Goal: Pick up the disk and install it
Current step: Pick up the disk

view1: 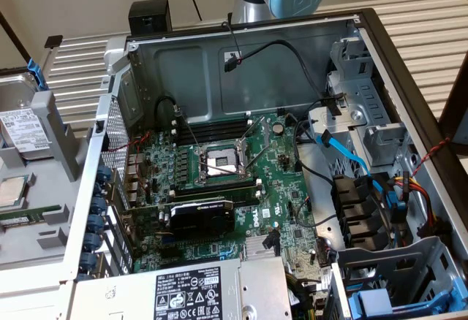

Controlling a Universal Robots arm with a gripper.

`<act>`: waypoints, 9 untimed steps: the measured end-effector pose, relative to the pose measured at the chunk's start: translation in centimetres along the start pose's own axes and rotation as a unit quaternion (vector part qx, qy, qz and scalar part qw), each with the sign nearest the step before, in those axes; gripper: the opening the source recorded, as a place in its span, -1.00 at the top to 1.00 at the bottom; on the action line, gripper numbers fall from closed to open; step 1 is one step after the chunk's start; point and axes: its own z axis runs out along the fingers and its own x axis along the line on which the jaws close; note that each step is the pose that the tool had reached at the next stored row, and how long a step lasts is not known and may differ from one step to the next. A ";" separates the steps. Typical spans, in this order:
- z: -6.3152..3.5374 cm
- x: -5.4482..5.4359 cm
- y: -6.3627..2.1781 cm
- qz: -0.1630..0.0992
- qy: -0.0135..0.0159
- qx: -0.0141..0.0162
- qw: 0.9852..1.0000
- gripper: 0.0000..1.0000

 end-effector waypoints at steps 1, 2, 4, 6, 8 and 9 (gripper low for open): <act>0.14 0.0 0.00 0.000 0.000 0.000 1.000 -0.20; 0.32 0.0 -0.01 0.000 0.000 0.000 1.000 -0.20; 0.68 0.0 -0.02 0.000 0.000 0.000 1.000 -0.20; 1.04 0.0 -0.02 0.000 0.000 0.000 1.000 -0.20; 1.41 0.0 -0.03 0.000 0.000 0.000 1.000 -0.23; 1.60 0.0 -0.04 0.000 0.000 0.000 1.000 -0.23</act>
